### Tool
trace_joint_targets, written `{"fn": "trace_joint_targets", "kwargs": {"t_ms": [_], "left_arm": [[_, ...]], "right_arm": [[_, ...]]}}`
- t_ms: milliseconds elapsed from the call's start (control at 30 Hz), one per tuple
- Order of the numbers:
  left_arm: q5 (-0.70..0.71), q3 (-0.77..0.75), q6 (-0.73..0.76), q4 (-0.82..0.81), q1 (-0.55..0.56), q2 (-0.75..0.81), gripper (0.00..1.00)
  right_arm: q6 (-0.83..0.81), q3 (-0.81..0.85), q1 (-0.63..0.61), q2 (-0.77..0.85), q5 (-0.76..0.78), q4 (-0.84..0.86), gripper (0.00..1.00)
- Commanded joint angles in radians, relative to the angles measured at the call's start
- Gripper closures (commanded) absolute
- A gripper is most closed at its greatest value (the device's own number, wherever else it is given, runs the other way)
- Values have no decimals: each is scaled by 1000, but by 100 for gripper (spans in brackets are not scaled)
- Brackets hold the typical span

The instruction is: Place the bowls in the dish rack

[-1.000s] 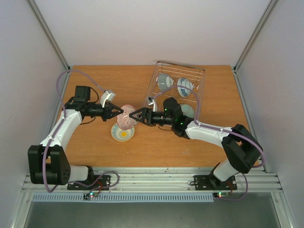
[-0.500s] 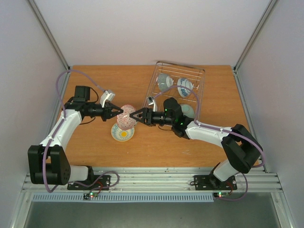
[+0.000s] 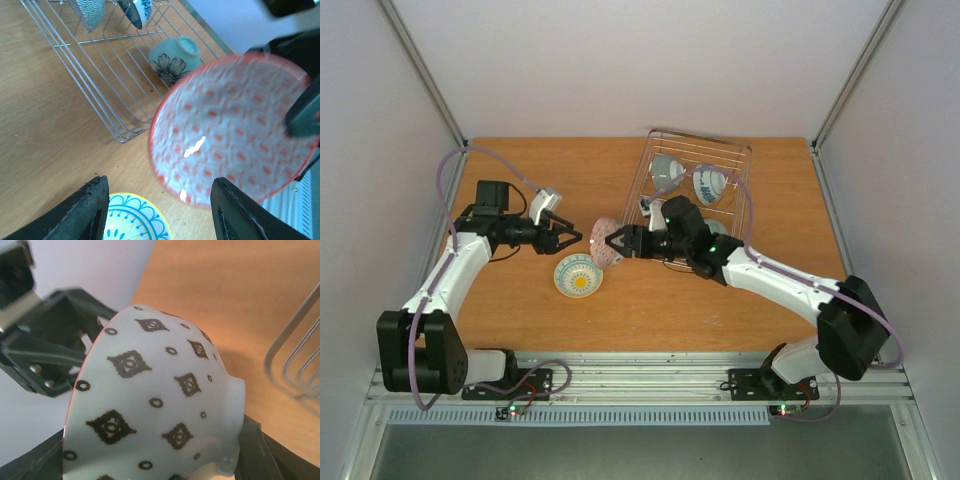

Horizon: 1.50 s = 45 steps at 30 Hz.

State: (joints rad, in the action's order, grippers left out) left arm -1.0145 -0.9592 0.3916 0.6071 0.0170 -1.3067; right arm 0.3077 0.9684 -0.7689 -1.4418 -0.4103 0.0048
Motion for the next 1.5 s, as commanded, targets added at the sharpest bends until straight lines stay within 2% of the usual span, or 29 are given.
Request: {"fn": "trace_joint_targets", "kwargs": {"t_ms": [0,133,300,667,1067,1467], "left_arm": [[64,24,-40,-84,-5,19,43],[80,34,-51,-100,-5,14,43],[77,37,-52,-101,-5,11,43],[67,45,-54,-103,-5,2,43],[61,47,-49,-102,-5,-4,44],[61,47,-39,-92,-5,0,44]], "right_arm": [[-222,151,-4,98,245,-282,99],[-338,303,-4,59,425,-518,98],[-416,478,-4,-78,634,-757,98],[-511,727,-4,-391,970,-990,98],[-545,882,7,-628,1106,-1090,95],[-560,945,51,-736,1129,-1116,93]]}}
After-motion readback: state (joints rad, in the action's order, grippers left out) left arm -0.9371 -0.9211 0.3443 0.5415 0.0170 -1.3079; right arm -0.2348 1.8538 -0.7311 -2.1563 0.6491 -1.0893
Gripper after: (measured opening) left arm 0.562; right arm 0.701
